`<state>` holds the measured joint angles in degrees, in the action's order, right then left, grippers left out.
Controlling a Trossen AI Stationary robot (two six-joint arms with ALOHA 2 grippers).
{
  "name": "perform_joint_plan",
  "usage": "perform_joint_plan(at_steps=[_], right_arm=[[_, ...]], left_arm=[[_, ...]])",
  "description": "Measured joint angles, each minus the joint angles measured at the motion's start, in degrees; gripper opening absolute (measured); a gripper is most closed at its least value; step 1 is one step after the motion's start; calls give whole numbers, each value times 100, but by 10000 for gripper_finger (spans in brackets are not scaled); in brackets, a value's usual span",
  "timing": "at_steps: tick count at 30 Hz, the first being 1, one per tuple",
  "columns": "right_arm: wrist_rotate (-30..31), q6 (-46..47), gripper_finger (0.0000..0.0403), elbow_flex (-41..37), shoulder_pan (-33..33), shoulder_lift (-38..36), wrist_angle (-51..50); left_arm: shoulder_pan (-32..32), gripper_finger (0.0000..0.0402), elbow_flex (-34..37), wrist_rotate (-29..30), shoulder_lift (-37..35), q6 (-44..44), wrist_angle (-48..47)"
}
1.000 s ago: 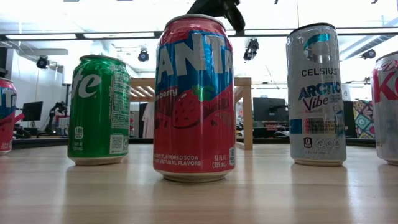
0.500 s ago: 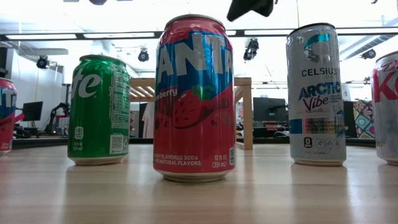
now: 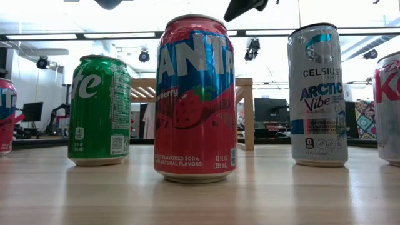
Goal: Place canned beverage on shelf
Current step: Put the left green soda can on the shelf
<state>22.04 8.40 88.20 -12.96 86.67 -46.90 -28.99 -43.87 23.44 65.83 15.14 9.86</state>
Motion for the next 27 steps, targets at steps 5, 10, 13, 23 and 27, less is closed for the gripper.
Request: perform_joint_plan(at_steps=[5,10,13,23,27], right_arm=[[-1,-161,9,-108,-246,0,136],[-2,-191,9,-120,-464,0,130],[-3,-246,9,-120,-548,0,36],[-2,-578,9,-120,-556,0,-118],[-4,-641,9,-120,-556,0,-112]], left_arm=[[-68,0,-218,-2,86,636,-844],[-157,0,-481,-19,100,1472,-2075],[-218,0,-694,-41,100,2065,-2822],[-520,0,-1114,-219,98,3102,-3789],[-605,0,-1144,-211,120,3182,-3780]])
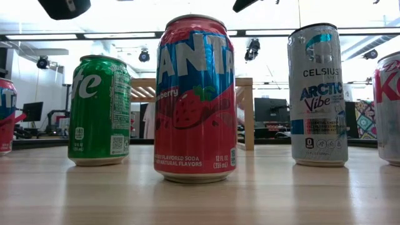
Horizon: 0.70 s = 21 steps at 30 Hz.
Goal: Place canned beverage on shelf
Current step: Put the left green soda can on the shelf
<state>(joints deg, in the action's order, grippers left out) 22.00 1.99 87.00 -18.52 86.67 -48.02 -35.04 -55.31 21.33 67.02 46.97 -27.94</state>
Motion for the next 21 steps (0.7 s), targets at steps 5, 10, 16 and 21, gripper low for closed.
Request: perform_joint_plan(at_steps=[5,10,16,21], right_arm=[[2,-25,9,0,2,2,14],[597,710,9,27,25,5,-145],[96,1847,9,388,255,8,-1435],[-731,1988,9,531,294,7,-1599]], left_arm=[[-32,0,-11,2,126,8,16],[-37,0,-16,-349,281,191,-1],[-134,0,-17,-1139,352,782,-1],[-181,0,-17,-1144,353,758,-2]])
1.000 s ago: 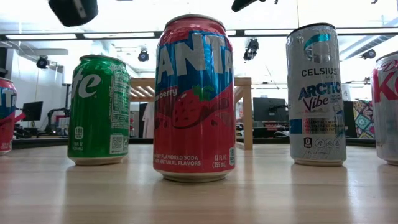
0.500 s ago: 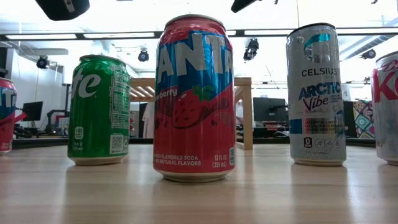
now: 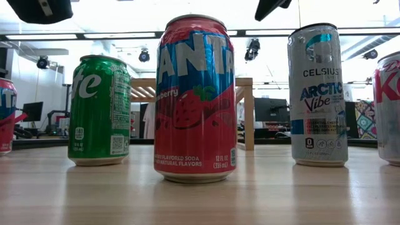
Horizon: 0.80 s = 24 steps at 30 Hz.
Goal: Place canned beverage on shelf
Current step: Put the left green soda can on the shelf
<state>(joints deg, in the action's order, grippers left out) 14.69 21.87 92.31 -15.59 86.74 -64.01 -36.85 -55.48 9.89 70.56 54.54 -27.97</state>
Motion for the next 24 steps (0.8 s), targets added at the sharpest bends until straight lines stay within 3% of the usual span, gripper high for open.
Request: perform_joint_plan(at_steps=[6,11,20,24], right_arm=[[-1132,1041,9,179,-5,2,-17],[-1482,1887,9,408,1,2,-294],[-1911,3765,9,543,18,2,-2225],[-2184,4301,9,463,-200,2,-2516]], left_arm=[[1,0,0,2,-8,-237,0],[15,0,0,2,-8,-607,1],[18,0,0,4,-12,-1338,7],[18,0,0,6,-15,-1643,9]])
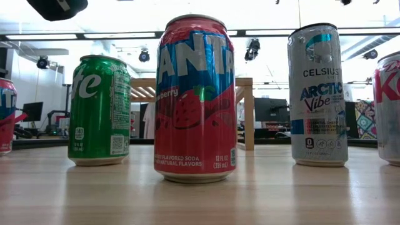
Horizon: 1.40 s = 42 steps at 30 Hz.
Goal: Place canned beverage on shelf
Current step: Put the left green soda can on the shelf
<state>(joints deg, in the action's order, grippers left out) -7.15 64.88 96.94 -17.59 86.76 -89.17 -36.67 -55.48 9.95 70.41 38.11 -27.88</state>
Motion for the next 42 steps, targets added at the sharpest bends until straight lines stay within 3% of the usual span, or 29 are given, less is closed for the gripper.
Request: perform_joint_plan(at_steps=[12,19,23,27,34,42], right_arm=[[173,1576,9,-160,-1014,0,71],[288,2592,9,-200,-1819,0,287],[645,2820,9,-202,-2216,0,332],[1368,1964,9,-209,-2586,2,662],[3681,655,9,-229,-3078,138,1346],[4489,-1204,9,-229,-3105,457,2408]], left_arm=[[0,0,0,18,0,-887,2],[0,0,0,284,0,-782,25],[2,0,0,316,0,-627,330],[0,0,0,381,61,-822,1096],[-4,0,-2,404,414,-1255,1980],[-4,0,-2,447,954,-1193,2447]])
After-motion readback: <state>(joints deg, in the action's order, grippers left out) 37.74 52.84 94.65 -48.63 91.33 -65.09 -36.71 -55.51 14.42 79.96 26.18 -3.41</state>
